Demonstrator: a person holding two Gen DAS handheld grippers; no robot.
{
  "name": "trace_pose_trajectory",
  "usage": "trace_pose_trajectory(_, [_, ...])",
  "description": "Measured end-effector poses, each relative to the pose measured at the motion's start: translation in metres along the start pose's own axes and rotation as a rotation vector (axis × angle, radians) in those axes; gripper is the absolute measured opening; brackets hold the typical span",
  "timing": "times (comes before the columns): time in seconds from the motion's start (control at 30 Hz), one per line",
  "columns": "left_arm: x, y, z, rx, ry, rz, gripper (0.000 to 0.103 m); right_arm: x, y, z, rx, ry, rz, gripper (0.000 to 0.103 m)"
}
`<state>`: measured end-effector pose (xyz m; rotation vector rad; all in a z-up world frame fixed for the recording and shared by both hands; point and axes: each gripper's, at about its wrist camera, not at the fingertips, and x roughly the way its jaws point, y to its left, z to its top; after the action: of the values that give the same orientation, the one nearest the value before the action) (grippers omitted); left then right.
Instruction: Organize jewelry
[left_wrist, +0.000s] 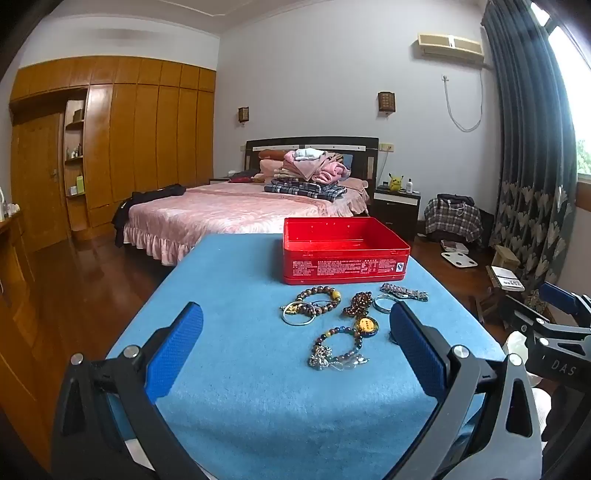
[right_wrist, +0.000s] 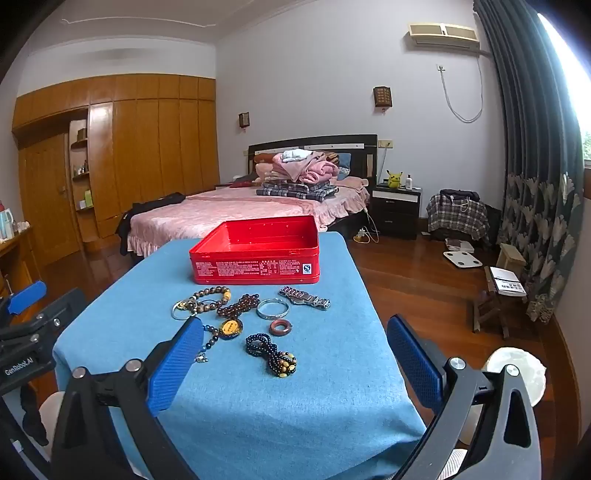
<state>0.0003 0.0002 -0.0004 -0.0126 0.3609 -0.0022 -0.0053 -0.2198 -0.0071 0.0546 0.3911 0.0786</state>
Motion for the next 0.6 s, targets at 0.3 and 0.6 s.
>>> trace_pose_trajectory(0.3, [0.0065,0.0004,0.0039,0.019,-0.003,0.008,0.098,0.0004,0.0002,-0.0002,0.001,0.003,0.001,0.097])
trace_pose_trajectory(0.6, [-0.0014,-0.0028,-0.0011,0.016,-0.013,0.024,0.098,0.0002,0.0009,-0.0001,0.001,0.002,0.001,0.097])
